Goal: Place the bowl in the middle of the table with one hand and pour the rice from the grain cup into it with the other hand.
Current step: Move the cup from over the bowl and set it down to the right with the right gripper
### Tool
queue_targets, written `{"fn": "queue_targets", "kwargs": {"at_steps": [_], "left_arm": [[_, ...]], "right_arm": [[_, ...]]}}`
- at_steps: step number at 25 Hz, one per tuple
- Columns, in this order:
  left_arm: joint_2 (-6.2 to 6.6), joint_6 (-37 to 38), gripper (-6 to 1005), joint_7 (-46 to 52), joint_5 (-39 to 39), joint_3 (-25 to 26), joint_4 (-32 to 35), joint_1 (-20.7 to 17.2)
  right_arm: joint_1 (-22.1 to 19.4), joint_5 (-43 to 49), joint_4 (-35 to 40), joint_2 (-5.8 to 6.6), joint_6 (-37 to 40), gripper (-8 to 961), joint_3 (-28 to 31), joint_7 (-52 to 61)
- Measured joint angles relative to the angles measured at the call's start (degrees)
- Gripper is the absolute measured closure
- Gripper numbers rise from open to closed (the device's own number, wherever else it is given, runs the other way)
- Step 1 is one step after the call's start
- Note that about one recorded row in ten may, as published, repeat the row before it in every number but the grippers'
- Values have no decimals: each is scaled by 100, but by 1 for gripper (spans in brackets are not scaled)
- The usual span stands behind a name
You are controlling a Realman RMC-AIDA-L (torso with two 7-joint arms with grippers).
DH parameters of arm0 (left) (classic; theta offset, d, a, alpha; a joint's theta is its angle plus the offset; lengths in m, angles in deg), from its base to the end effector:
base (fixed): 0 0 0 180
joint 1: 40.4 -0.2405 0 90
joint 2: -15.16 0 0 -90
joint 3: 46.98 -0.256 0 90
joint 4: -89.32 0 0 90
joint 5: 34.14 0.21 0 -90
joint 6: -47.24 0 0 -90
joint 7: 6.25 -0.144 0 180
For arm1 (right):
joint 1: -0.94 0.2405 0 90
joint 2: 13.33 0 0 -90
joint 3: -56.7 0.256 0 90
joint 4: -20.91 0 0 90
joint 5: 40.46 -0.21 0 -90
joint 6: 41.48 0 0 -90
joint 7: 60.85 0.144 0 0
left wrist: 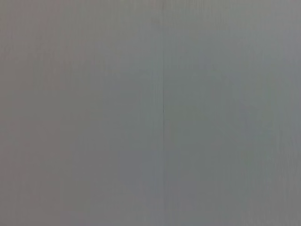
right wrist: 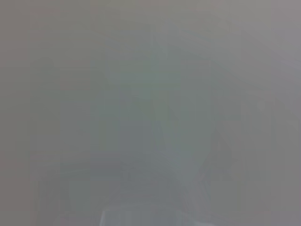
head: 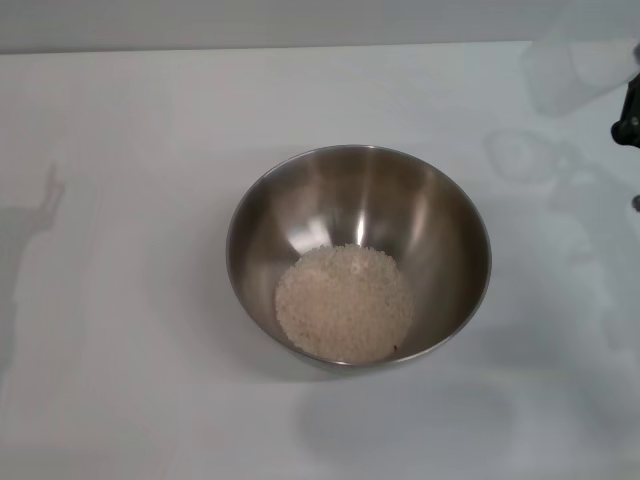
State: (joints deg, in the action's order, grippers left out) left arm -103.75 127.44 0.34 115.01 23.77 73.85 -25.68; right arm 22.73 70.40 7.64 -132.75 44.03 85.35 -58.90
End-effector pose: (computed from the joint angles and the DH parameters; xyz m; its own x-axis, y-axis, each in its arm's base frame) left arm -0.3357 0.2887 0.0314 0.6819 -0.2897 0.6716 0.7005 -0.0058 -0.7136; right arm 0.2992 0.2983 -0.0061 0.6583 0.3027 -0.6892 -0.6841 -0.1416 -0.7155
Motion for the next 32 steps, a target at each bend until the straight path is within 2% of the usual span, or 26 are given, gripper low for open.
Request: {"fn": "queue_targets", "kwargs": {"at_steps": [2,7,17,32], "left_arm": [[-1,-25,194,0,16,0,1,1],[-7,-35,194,-2,22,0,1,1],[-9,-35,194,-7,33,0,9,-14],[-10,-31,193,-9,35,-9,10,-4]], "right_arm": [[154,-6,222,3,-541,954,88,339],[378,57,342,11,-1255,954,71,434],[678,378,331,14,-2240,955,-75,442],[906,605,281,16,-2933,955,-299,458]]}}
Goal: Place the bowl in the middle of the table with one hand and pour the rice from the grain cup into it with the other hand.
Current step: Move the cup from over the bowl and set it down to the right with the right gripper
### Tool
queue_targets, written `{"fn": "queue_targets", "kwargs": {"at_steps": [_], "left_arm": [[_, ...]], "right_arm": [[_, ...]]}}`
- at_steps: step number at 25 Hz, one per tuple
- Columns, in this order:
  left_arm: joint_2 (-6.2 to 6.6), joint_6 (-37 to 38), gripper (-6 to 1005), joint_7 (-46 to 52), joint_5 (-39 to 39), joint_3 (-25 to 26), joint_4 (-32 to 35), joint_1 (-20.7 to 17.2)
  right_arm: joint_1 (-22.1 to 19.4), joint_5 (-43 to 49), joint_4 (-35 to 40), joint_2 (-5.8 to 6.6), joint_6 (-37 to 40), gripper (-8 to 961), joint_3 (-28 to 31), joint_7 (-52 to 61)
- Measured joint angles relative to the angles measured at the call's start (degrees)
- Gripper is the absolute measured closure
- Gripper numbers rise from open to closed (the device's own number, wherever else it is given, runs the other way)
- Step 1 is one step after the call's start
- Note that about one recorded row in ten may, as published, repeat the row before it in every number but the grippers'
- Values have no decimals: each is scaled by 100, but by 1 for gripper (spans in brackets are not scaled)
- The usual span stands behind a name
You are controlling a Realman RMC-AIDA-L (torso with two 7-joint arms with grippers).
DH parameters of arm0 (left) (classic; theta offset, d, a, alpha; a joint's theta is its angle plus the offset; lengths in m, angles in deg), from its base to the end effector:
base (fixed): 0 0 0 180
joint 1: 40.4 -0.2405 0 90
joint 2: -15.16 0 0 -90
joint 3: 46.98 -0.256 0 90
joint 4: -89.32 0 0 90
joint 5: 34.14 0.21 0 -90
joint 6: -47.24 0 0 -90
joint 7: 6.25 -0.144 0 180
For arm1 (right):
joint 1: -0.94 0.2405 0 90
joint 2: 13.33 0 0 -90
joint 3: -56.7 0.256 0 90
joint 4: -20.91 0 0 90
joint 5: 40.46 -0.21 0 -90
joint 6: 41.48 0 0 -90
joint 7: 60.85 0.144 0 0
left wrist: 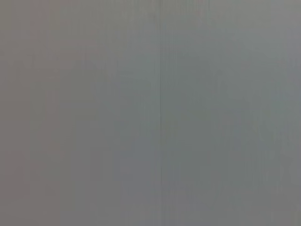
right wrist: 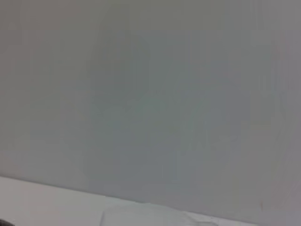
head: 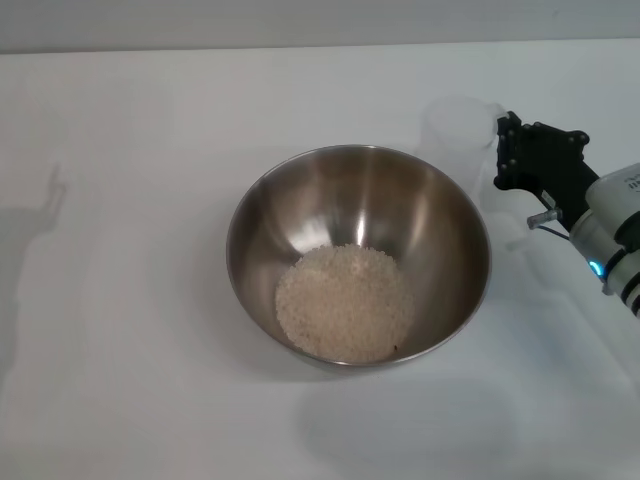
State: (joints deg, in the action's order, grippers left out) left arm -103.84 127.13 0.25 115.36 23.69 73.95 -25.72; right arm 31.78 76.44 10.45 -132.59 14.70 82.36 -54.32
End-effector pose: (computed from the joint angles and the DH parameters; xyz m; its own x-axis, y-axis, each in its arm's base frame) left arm -0.3359 0.2883 0.0293 0.6851 -0.2814 0.6719 0.6979 -0.0107 -0.7161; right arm 0.3046 0.3473 -0.0623 0.7788 -0.1050 -0.6185 -0.6134 -0.3339 -0.7157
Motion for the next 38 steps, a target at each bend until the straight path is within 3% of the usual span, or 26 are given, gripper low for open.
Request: {"fn": "queue_targets", "kwargs": {"at_steps": [12,29,38], "left_arm": [[0,0,193,0,1,0,0,1],[9,0,193,0,0,0,0,27],[9,-8,193,0,0,0,38,31]], "right_arm": [[100,0,-18,0,-270,954,-246,4],[58,-1,-155,-19,-273,771,-280,-31],[-195,-1,-300,-15,-125,649,-290,-51]]}}
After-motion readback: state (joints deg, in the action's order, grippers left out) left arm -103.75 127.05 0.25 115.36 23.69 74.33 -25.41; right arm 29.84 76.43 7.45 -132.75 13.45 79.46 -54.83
